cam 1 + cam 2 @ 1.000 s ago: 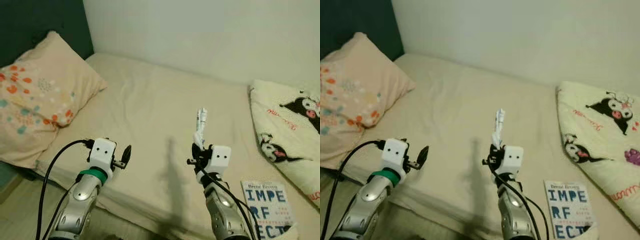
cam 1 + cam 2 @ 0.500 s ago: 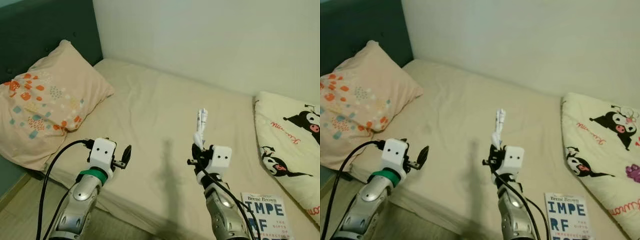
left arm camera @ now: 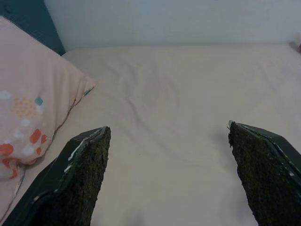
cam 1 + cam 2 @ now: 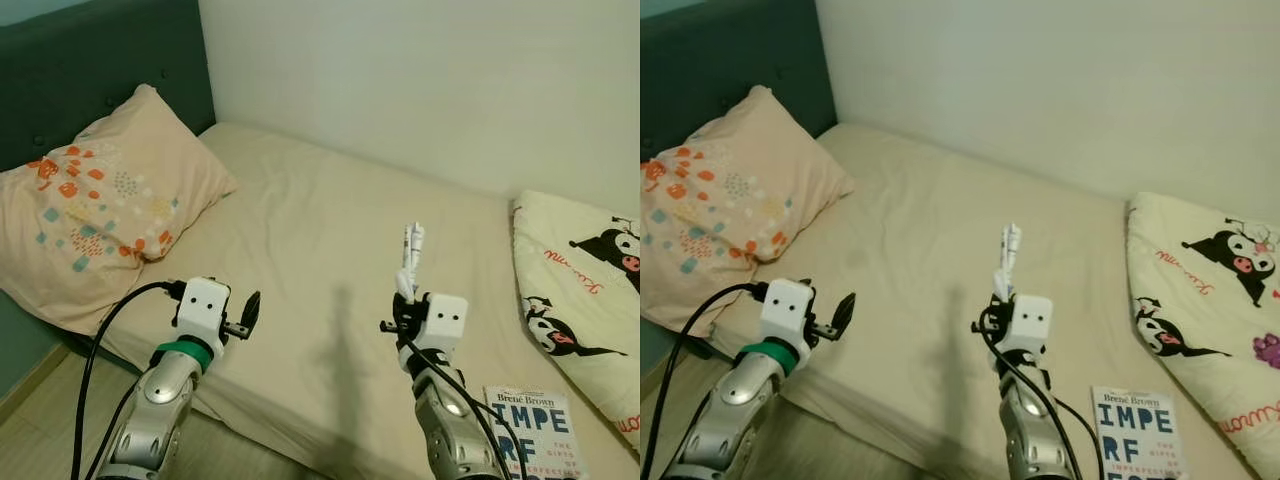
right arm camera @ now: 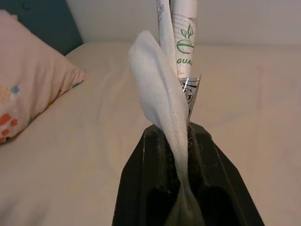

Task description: Clean up the room

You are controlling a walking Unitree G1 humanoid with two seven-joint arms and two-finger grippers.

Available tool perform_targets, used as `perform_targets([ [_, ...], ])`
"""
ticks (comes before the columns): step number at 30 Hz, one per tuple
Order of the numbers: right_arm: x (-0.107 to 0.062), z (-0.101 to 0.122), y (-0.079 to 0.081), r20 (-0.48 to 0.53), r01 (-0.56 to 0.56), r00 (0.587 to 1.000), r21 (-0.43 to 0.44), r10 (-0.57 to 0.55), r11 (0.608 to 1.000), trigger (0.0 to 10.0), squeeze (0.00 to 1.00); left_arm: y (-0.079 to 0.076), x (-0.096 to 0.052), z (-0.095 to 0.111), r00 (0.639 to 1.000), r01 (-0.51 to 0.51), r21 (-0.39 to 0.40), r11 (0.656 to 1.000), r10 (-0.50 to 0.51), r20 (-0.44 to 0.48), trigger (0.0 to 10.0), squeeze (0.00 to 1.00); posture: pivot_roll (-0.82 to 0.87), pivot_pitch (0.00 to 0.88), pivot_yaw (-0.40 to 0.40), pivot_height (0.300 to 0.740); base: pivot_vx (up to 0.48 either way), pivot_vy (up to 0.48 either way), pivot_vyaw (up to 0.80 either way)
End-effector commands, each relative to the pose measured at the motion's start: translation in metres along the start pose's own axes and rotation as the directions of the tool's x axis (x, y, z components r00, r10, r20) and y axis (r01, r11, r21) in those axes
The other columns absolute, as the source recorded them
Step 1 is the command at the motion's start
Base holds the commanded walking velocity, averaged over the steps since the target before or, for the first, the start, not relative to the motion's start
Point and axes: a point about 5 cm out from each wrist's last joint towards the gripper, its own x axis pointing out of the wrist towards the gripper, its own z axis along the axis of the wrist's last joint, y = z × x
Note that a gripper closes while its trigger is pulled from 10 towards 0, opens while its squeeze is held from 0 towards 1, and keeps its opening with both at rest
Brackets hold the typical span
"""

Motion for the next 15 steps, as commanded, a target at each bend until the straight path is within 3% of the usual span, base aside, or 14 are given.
perform_targets([
  [1,-0.0013,-0.0036,0.0023,-0.019,-0.006,1.000,-0.017,0.006,1.000,10.0,0.00,0.0012,-0.0021,-0.0061,1.000,-0.006,-0.010,1.000,0.005,-0.029,10.0,0.00,0.10,0.000,0.007,0.740,0.000,0.000,0.80],
  [15,0.0004,-0.0029,0.0033,-0.016,-0.005,1.000,-0.041,0.004,0.999,10.0,0.00,0.0024,-0.0006,-0.0052,0.999,-0.014,-0.009,1.000,0.014,-0.030,10.0,0.00,0.10,0.000,0.005,0.740,0.000,0.000,0.80],
])
